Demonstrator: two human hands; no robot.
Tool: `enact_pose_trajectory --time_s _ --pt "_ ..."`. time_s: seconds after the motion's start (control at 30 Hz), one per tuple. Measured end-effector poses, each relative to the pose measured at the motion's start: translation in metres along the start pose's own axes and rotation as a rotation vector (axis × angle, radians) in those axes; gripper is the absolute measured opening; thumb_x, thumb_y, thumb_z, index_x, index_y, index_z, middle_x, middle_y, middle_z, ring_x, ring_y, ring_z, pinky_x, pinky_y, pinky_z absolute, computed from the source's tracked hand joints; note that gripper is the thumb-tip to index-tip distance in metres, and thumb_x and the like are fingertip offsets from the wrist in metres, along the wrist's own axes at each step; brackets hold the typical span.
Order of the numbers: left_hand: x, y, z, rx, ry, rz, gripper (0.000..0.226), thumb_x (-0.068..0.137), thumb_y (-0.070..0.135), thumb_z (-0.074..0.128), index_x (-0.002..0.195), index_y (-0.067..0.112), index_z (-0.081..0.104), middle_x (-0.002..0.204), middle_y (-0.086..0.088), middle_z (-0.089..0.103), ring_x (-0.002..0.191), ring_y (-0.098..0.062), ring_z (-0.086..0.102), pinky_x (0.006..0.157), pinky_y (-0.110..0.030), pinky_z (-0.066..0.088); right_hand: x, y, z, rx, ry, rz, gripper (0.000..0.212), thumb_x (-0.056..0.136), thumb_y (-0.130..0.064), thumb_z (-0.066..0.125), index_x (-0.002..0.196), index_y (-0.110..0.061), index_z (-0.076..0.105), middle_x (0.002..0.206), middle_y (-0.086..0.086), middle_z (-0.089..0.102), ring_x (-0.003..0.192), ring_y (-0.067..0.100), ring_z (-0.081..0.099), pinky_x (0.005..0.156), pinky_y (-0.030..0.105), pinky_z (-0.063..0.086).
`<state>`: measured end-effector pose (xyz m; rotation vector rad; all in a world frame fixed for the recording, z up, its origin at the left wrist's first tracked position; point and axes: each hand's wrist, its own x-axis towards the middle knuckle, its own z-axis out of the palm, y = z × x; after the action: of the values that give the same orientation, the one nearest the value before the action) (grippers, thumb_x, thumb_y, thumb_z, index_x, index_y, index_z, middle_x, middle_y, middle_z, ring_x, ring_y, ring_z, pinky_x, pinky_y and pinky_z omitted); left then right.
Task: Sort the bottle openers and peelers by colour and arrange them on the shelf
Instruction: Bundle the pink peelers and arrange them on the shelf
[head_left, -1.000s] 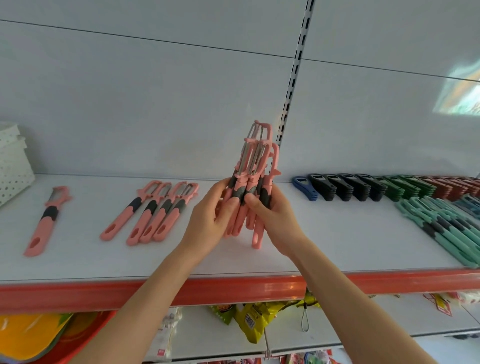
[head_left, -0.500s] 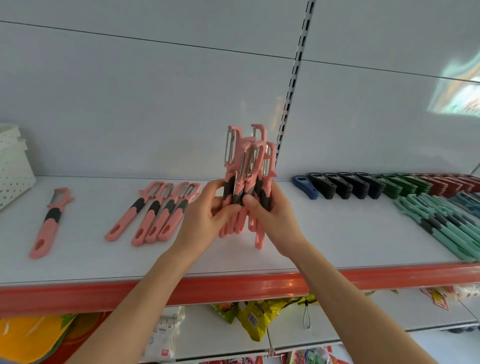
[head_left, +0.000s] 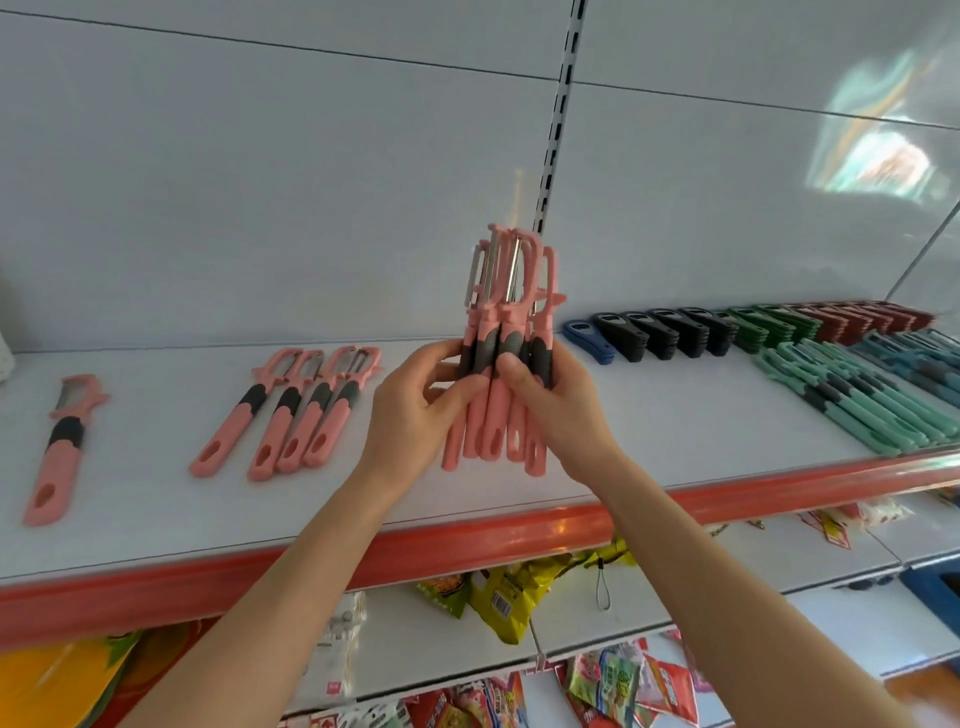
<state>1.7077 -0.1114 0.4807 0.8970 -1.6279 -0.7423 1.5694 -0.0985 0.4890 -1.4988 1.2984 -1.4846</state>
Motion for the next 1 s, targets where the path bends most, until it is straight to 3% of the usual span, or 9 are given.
enact_pose_trajectory --time_s 0.1,0.23,0.37,0.47,0.6,0.7,0.8,0.9,1.0 --pt "0.005 0.011 0.015 -0.151 -0.042 -0.126 0.022 0.086 0.017 0.061 0.107 0.025 0.058 0.098 0.004 0.067 0.087 -0.01 0.067 0.074 -0.026 0.056 0.002 -0.009 -0.019 -0.036 0.043 0.048 0.01 0.089 -0.02 0.059 0.08 -0.018 0.056 0.07 -0.008 0.058 0.063 -0.001 0.058 0.065 0.019 0.05" --pt "0.005 0.022 0.046 -0.334 -0.064 -0.294 0.022 0.085 0.017 0.063 0.107 0.018 0.061 0.094 -0.006 0.071 0.081 -0.018 0.07 0.072 -0.032 0.058 0.005 -0.013 -0.052 -0.049 0.018 0.17 0.017 0.087 -0.026 0.061 0.087 -0.009 0.059 0.078 0.002 0.062 0.075 0.015 0.062 0.079 0.037 0.054" --pt "0.005 0.03 0.081 -0.359 -0.075 -0.346 0.022 0.084 0.015 0.066 0.105 0.012 0.063 0.087 -0.004 0.071 0.075 -0.015 0.07 0.071 -0.027 0.058 0.004 -0.01 -0.091 -0.066 -0.013 0.256 0.029 0.088 -0.027 0.06 0.098 0.0 0.061 0.089 0.012 0.066 0.08 0.021 0.065 0.08 0.038 0.055" --pt "0.006 0.035 0.111 -0.397 -0.114 -0.401 0.017 0.083 0.011 0.065 0.1 0.005 0.063 0.081 -0.008 0.07 0.067 -0.016 0.069 0.065 -0.027 0.058 0.007 -0.006 -0.123 -0.097 -0.066 0.332 0.029 0.089 -0.03 0.058 0.096 -0.002 0.064 0.086 0.01 0.068 0.072 0.016 0.066 0.068 0.026 0.058" --pt "0.008 0.04 0.155 -0.373 -0.172 -0.459 0.001 0.084 0.008 0.063 0.084 0.007 0.064 0.077 -0.005 0.068 0.06 -0.01 0.068 0.06 -0.022 0.057 0.013 0.006 -0.169 -0.203 -0.118 0.431 0.03 0.088 -0.035 0.059 0.091 -0.006 0.066 0.081 0.007 0.069 0.063 0.011 0.065 0.058 0.019 0.054" --pt "0.008 0.042 0.189 -0.316 -0.189 -0.517 0.01 0.085 0.009 0.063 0.09 0.0 0.063 0.082 -0.009 0.068 0.065 -0.012 0.068 0.061 -0.023 0.057 0.017 0.018 -0.201 -0.299 -0.167 0.482 0.04 0.087 -0.039 0.059 0.094 -0.001 0.066 0.081 0.011 0.068 0.06 0.014 0.062 0.055 0.02 0.053" --pt "0.007 0.042 0.218 -0.252 -0.176 -0.552 0.015 0.085 0.01 0.064 0.092 -0.003 0.064 0.087 -0.016 0.069 0.074 -0.02 0.068 0.067 -0.028 0.058 0.02 0.031 -0.227 -0.358 -0.203 0.511 0.043 0.087 -0.041 0.058 0.095 0.0 0.065 0.077 0.009 0.067 0.059 0.014 0.06 0.051 0.019 0.051" --pt "0.006 0.044 0.238 -0.147 -0.144 -0.56 0.016 0.083 0.016 0.066 0.086 0.0 0.068 0.09 -0.021 0.069 0.086 -0.032 0.067 0.082 -0.045 0.054 0.024 0.04 -0.247 -0.389 -0.249 0.513 0.042 0.087 -0.043 0.057 0.091 -0.001 0.065 0.072 0.007 0.066 0.056 0.013 0.059 0.051 0.02 0.05" --pt "0.005 0.048 0.25 -0.078 -0.118 -0.561 0.011 0.084 0.017 0.065 0.078 0.008 0.068 0.088 -0.018 0.07 0.087 -0.03 0.067 0.085 -0.044 0.053 0.028 0.047 -0.259 -0.383 -0.274 0.51 0.042 0.088 -0.041 0.057 0.092 0.0 0.066 0.076 0.01 0.066 0.06 0.015 0.059 0.056 0.023 0.05"
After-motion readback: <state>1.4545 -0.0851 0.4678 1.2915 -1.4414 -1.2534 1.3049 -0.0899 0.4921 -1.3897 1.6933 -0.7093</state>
